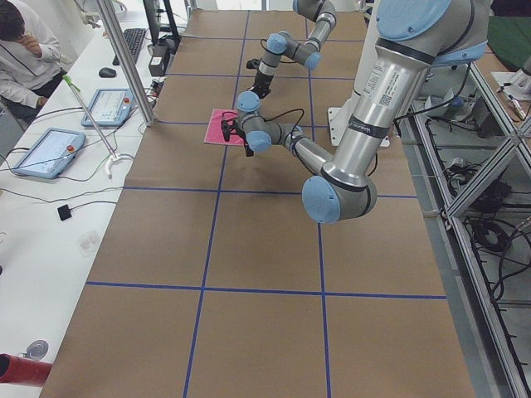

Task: Fold towel twice with both arms
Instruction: 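Grasp the towel's near corners with both grippers and lift them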

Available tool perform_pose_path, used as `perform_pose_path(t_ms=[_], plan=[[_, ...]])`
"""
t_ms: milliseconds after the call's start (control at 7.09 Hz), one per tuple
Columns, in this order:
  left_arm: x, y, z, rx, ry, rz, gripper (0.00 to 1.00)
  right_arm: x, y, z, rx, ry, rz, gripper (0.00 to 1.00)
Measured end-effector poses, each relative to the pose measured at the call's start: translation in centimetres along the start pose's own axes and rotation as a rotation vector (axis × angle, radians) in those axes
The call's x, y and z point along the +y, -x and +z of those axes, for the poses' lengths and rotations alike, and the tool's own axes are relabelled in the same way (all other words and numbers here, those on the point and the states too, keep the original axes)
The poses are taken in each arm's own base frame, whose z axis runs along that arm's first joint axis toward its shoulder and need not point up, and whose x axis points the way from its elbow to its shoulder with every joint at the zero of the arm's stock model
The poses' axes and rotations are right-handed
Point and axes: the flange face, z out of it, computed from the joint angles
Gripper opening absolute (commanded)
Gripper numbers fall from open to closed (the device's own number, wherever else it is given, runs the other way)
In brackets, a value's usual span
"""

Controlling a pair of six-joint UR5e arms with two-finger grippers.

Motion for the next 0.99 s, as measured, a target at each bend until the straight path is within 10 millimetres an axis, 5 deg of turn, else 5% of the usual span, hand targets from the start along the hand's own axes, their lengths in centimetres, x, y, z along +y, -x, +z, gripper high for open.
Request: perform_pose_path(t_ms=[988], plan=[[3.4, -2.9, 2.7, 0.058, -0.019, -0.086, 1.00, -2.2, 2.0, -2.5, -0.054, 0.001, 0.184, 0.00]])
